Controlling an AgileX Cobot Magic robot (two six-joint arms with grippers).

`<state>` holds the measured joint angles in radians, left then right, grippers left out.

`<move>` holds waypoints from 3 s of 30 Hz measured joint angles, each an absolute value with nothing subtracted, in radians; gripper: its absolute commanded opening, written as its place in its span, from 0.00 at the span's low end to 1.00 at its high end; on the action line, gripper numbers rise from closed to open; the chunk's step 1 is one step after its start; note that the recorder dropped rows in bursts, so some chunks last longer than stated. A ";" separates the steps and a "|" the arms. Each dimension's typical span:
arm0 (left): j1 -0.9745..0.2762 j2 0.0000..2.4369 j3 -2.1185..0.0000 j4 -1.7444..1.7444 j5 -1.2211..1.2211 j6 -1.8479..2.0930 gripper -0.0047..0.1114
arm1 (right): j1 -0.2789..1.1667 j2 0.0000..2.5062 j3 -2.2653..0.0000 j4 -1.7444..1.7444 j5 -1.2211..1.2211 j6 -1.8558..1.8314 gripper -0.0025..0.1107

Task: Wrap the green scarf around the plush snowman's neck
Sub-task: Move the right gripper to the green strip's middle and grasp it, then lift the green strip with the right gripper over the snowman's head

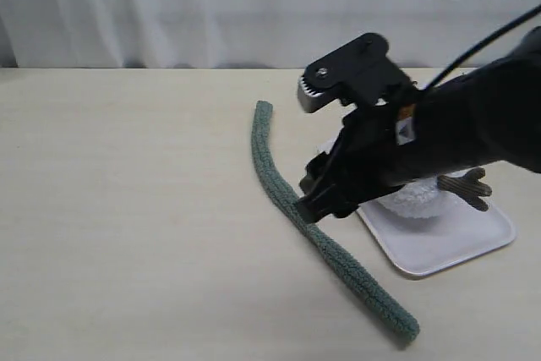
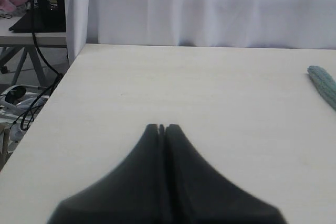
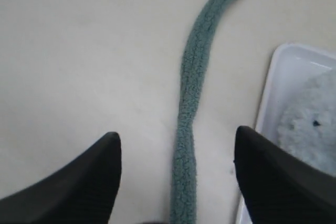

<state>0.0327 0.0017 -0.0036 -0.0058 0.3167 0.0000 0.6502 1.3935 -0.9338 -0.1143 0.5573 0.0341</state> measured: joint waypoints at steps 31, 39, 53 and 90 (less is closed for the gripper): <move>0.033 0.002 -0.004 -0.006 0.317 0.000 0.04 | 0.588 2.132 -1.410 -0.168 0.675 0.101 0.57; 0.033 0.002 -0.004 -0.006 0.317 0.000 0.04 | 0.588 2.166 -1.422 -0.129 0.666 0.070 0.25; 0.033 0.002 -0.004 -0.006 0.317 0.000 0.04 | 0.588 2.154 -1.421 -0.132 0.699 0.037 0.06; 0.033 0.002 -0.004 -0.006 0.317 0.000 0.04 | 0.588 1.483 -1.324 -0.454 1.003 0.238 0.06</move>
